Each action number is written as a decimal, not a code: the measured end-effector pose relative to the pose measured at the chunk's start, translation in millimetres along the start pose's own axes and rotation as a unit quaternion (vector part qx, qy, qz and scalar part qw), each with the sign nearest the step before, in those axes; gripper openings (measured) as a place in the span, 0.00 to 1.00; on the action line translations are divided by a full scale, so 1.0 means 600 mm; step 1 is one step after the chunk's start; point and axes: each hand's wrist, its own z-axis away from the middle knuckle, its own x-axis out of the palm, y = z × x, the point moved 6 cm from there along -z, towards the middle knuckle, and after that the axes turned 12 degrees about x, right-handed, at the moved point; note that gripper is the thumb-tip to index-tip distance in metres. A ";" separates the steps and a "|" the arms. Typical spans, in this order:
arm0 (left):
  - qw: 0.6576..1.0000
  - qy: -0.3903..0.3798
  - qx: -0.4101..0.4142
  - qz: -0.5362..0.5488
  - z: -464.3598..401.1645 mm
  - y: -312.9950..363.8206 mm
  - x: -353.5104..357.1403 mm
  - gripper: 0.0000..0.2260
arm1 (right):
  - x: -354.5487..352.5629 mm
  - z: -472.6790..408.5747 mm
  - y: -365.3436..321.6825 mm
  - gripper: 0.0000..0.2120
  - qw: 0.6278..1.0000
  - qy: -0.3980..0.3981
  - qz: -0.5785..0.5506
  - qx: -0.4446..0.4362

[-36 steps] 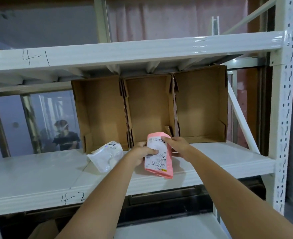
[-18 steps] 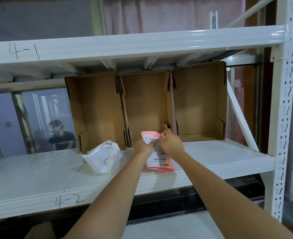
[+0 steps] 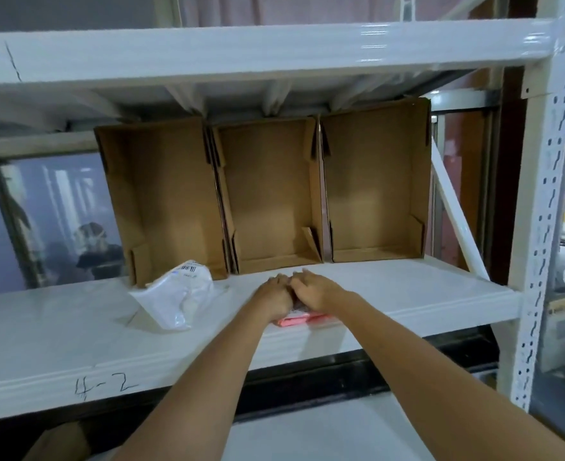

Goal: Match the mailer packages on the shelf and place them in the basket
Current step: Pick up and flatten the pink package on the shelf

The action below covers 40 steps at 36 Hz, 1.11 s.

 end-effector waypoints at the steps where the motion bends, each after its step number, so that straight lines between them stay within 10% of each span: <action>1: 1.000 -0.005 0.006 -0.001 0.000 0.001 0.003 0.21 | 0.004 -0.002 -0.001 0.23 0.999 0.003 0.036 -0.014; 40: 0.996 -0.008 -0.063 -0.069 0.051 -0.008 0.004 0.26 | 0.035 -0.030 -0.003 0.27 0.972 0.127 0.178 0.088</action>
